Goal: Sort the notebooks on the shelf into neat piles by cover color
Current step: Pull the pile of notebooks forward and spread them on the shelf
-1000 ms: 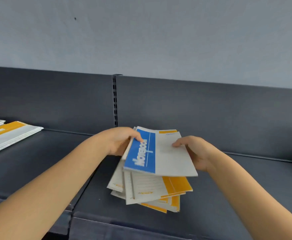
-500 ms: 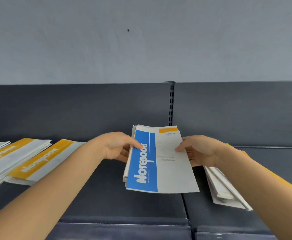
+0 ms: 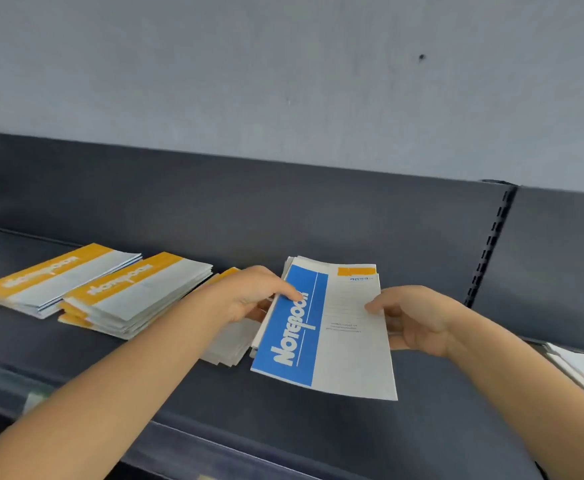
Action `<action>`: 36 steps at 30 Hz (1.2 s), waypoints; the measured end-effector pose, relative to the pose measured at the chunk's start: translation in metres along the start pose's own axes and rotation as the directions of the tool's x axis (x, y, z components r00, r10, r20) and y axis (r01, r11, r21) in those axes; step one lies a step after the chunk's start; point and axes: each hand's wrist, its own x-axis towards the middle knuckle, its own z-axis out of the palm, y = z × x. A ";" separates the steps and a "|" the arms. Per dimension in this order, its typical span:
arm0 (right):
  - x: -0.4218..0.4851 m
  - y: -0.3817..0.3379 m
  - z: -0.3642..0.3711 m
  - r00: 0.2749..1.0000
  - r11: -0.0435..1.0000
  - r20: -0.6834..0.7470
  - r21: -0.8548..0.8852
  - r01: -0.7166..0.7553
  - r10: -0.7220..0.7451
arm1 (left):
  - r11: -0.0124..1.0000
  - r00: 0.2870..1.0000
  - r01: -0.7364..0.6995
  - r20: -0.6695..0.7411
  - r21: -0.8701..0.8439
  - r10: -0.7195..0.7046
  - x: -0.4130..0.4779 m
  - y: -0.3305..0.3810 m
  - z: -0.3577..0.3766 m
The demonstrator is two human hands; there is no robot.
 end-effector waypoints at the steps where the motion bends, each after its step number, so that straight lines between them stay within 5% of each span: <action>1: 0.005 -0.004 0.016 1.000 1.000 0.008 -0.008 0.010 -0.010 | 1.000 1.000 -0.005 -0.007 -0.005 0.005 0.001 -0.006 -0.017; 13: 0.081 -0.042 0.258 1.000 0.999 -0.024 0.047 0.018 -0.017 | 0.989 0.997 -0.046 0.066 0.140 0.037 0.022 -0.068 -0.266; 23: 0.132 -0.051 0.364 0.996 0.986 -0.082 -0.164 -0.033 0.019 | 0.918 0.996 -0.070 -0.014 0.390 0.082 0.055 -0.121 -0.345; 27: 0.130 -0.051 0.366 0.976 0.941 -0.204 -0.338 0.006 -0.080 | 0.787 0.982 -0.112 -0.054 0.606 0.181 0.057 -0.131 -0.344; 31: 0.109 -0.054 0.338 0.891 0.717 -0.325 -0.697 0.001 -0.317 | 0.574 0.930 -0.154 -0.078 0.804 0.359 0.042 -0.108 -0.319; 36: 0.062 -0.051 0.265 0.850 0.635 -0.360 -0.771 -0.039 -0.385 | 0.418 0.864 -0.299 0.057 0.858 0.501 0.022 -0.061 -0.234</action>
